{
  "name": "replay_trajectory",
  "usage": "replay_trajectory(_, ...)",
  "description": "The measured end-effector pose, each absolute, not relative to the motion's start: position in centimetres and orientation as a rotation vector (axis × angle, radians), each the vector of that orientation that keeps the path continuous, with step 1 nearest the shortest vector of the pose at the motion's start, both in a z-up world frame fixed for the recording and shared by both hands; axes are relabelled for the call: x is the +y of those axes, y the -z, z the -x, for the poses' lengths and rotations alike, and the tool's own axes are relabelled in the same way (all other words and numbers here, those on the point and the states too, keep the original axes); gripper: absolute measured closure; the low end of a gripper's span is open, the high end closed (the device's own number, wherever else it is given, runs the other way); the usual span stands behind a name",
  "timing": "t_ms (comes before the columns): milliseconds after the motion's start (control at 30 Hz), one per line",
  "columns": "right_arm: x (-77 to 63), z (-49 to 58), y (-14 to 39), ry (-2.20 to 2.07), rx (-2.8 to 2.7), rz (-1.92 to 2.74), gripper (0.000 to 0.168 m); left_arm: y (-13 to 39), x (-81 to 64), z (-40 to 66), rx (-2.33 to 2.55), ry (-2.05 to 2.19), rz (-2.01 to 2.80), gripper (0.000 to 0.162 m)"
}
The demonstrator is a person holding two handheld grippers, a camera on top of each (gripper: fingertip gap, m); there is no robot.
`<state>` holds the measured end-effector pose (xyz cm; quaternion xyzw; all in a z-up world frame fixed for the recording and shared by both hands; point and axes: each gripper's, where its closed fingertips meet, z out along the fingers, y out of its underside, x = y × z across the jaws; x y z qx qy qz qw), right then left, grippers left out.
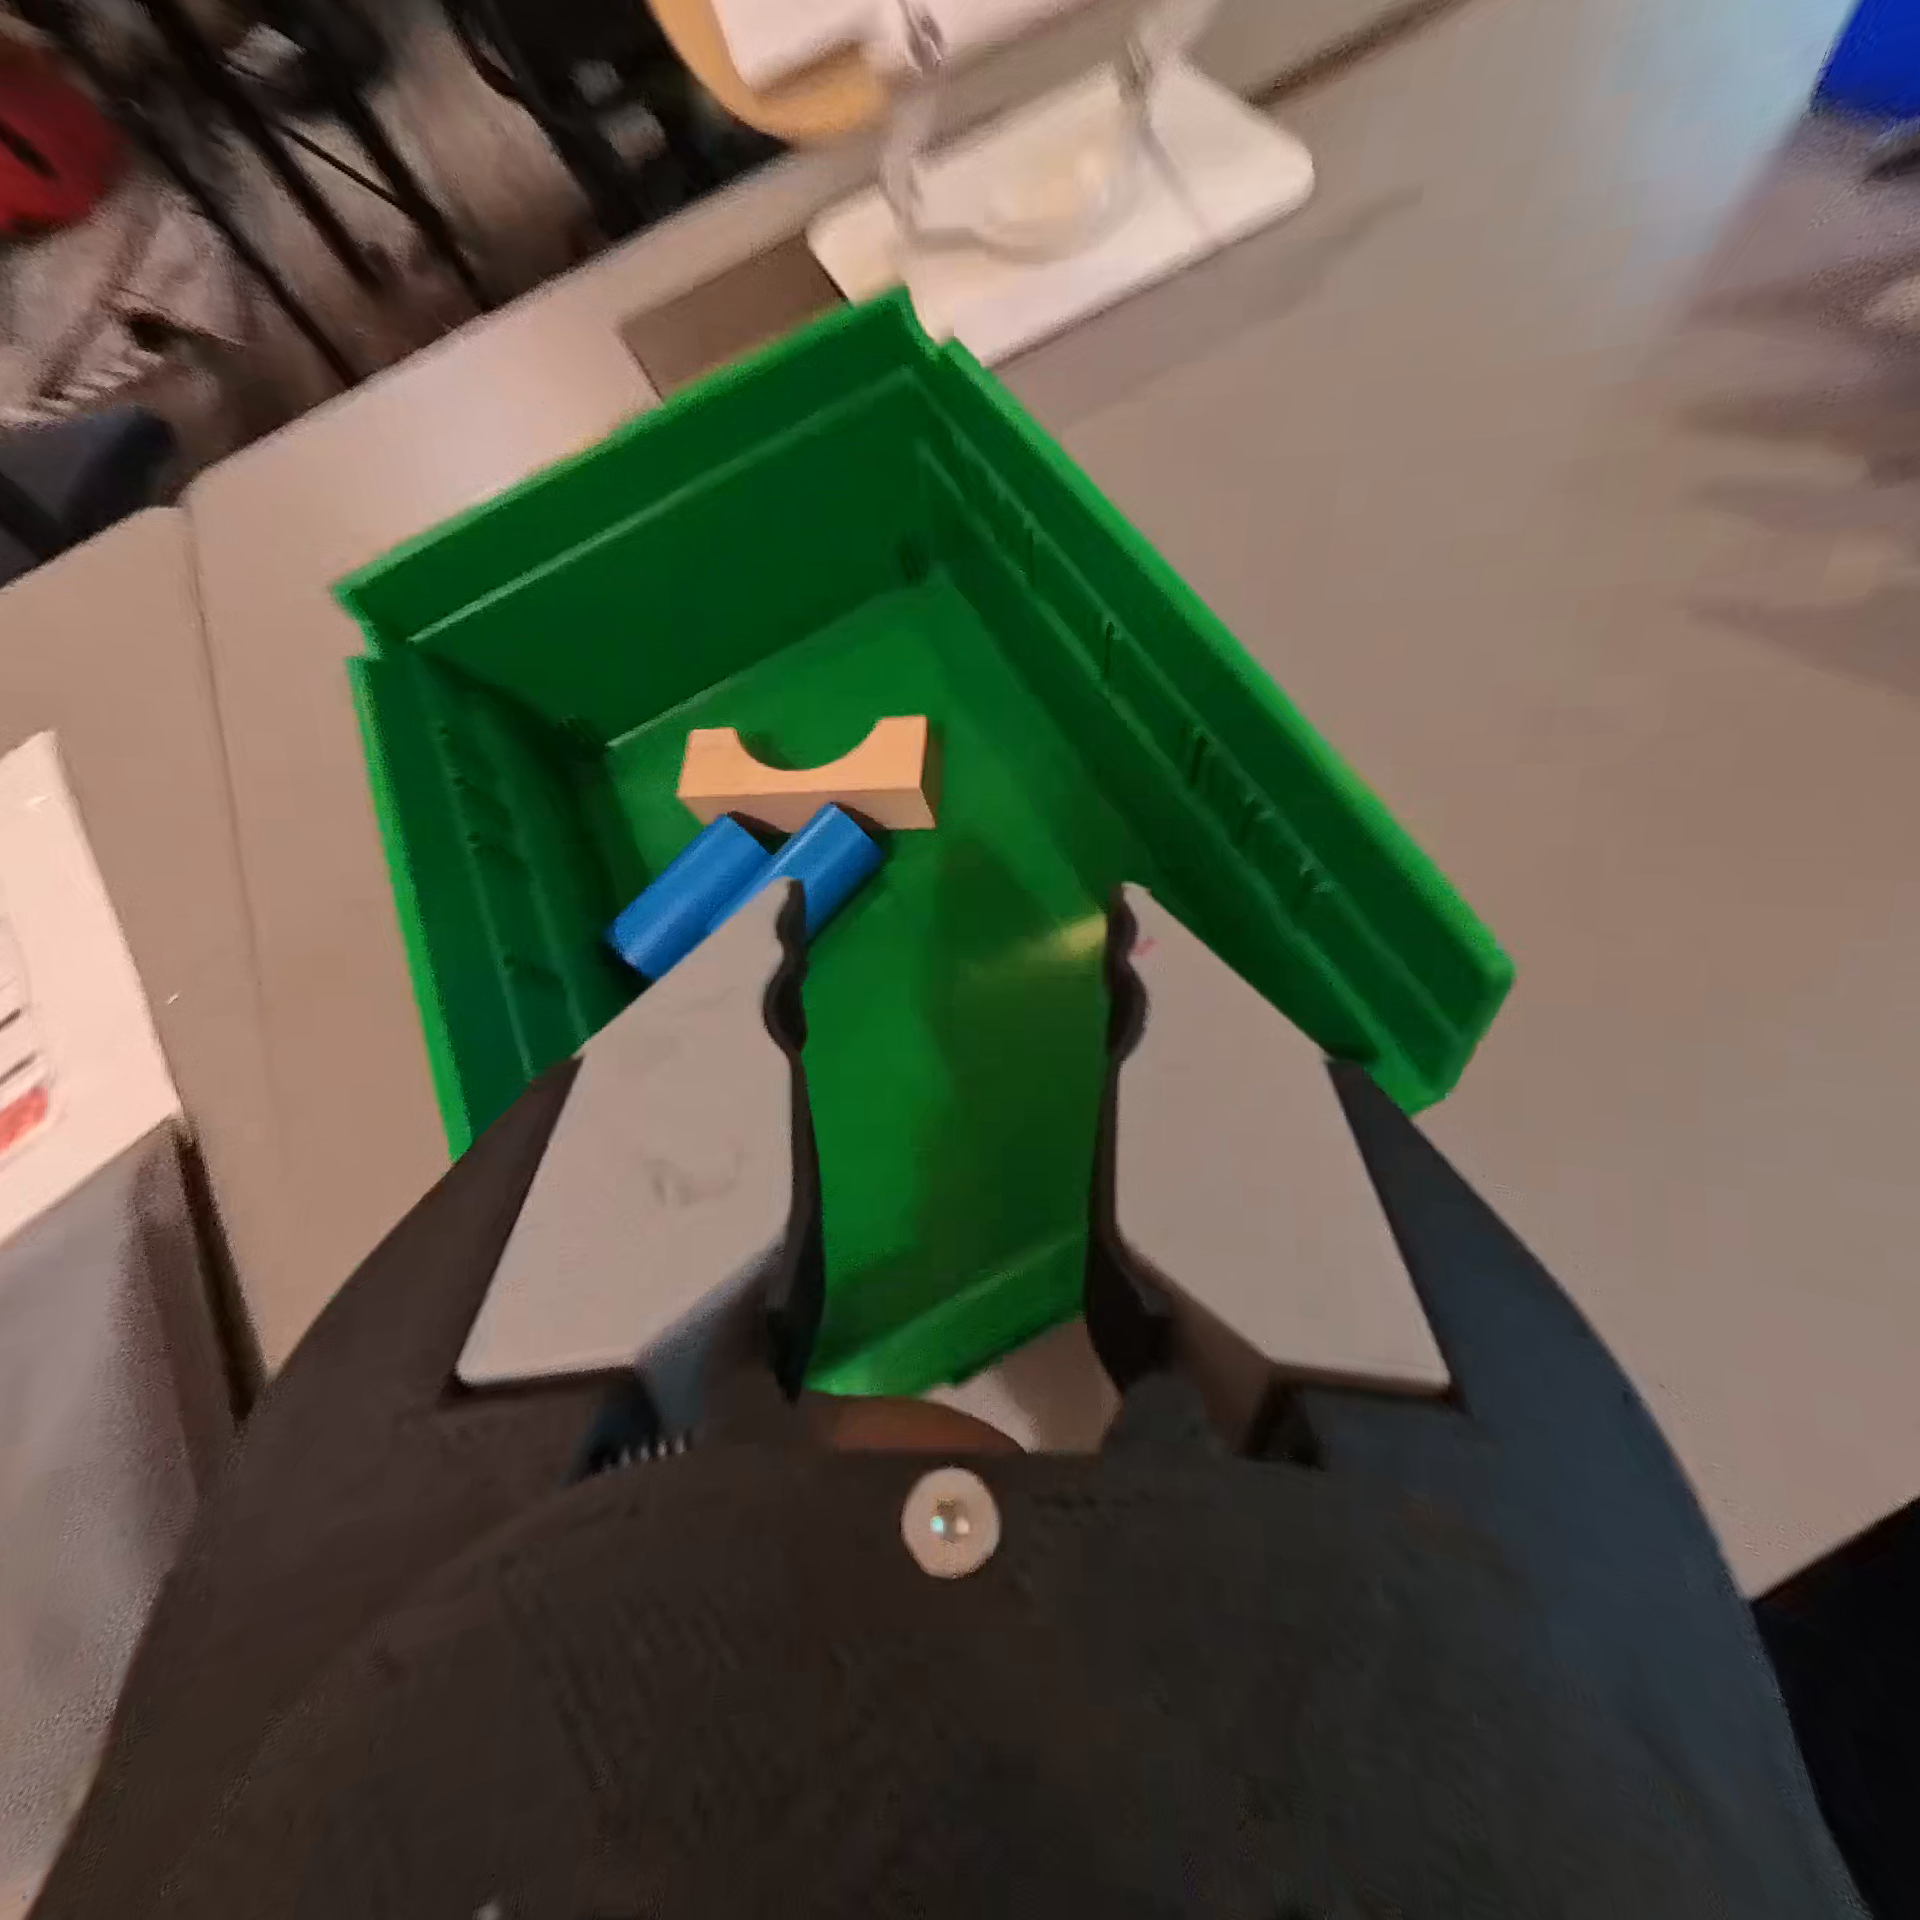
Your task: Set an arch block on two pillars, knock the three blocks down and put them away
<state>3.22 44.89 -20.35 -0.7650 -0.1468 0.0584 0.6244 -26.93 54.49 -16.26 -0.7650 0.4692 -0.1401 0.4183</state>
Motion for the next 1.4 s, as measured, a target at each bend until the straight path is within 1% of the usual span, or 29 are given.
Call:
replay_trajectory(33,44.9,-3.2,20.4,-0.143,-0.335,1.761,0.120,17.3,55.3,26.3,1.255,0.347,1.947,0.114)
replay_trajectory(67,45.0,-3.2,20.5,-0.151,-0.333,1.765,0.120,18.6,56.1,25.9,1.325,0.317,1.985,0.117)
replay_trajectory(100,44.9,-3.2,20.4,-0.160,-0.331,1.764,0.120,19.8,57.1,25.8,1.388,0.252,2.026,0.116)
replay_trajectory(167,44.8,-3.3,20.2,-0.174,-0.322,1.750,0.120,21.3,58.8,25.7,1.510,0.113,2.051,0.109)
replay_trajectory(200,44.8,-3.3,20.2,-0.181,-0.319,1.748,0.120,21.7,59.2,25.3,1.575,0.083,2.031,0.109)
replay_trajectory(267,44.9,-3.3,20.3,-0.191,-0.316,1.757,0.120,22.8,59.9,25.0,1.703,0.033,1.990,0.117)
replay_trajectory(300,45.0,-3.3,20.4,-0.197,-0.318,1.763,0.120,23.4,60.2,25.0,1.770,0.008,1.972,0.118)
replay_trajectory(367,45.1,-3.0,20.4,-0.216,-0.327,1.764,0.121,24.8,61.4,25.5,1.870,-0.077,1.948,0.125)
replay_trajectory(433,45.3,-2.8,20.3,-0.233,-0.334,1.761,0.121,26.0,62.4,26.2,1.939,-0.147,1.954,0.122)
replay_trajectory(500,45.4,-2.6,20.3,-0.247,-0.342,1.757,0.122,27.1,63.4,27.2,1.993,-0.224,1.988,0.124)
replay_trajectory(533,45.5,-2.5,20.3,-0.253,-0.346,1.756,0.122,27.5,63.5,27.3,2.015,-0.231,2.010,0.124)
replay_trajectory(567,45.5,-2.4,20.3,-0.257,-0.351,1.757,0.122,27.7,63.4,27.0,2.031,-0.202,2.017,0.131)
replay_trajectory(600,45.6,-2.3,20.3,-0.259,-0.354,1.759,0.122,27.7,63.2,26.6,2.038,-0.172,2.011,0.132)
replay_trajectory(767,45.7,-2.1,20.4,-0.273,-0.362,1.766,0.123,28.2,59.4,25.3,2.080,0.116,2.128,0.132)
replay_trajectory(1000,45.3,-1.5,20.3,-0.254,-0.409,1.757,0.124,27.8,59.5,25.5,1.918,0.070,2.058,0.132)
replay_trajectory(1067,45.2,-1.2,20.3,-0.249,-0.429,1.755,0.124,27.1,59.7,25.3,1.841,0.025,1.959,0.132)
replay_trajectory(1167,44.9,-0.6,20.3,-0.269,-0.459,1.752,0.125,24.1,59.2,24.1,1.612,0.161,1.893,0.132)
replay_trajectory(1300,44.3,0.8,19.6,-0.372,-0.496,1.719,0.122,16.5,57.8,22.0,1.297,0.296,1.700,0.133)
replay_trajectory(1400,43.3,1.9,17.9,-0.533,-0.491,1.659,0.119,10.0,52.5,18.4,1.177,0.492,1.450,0.132)
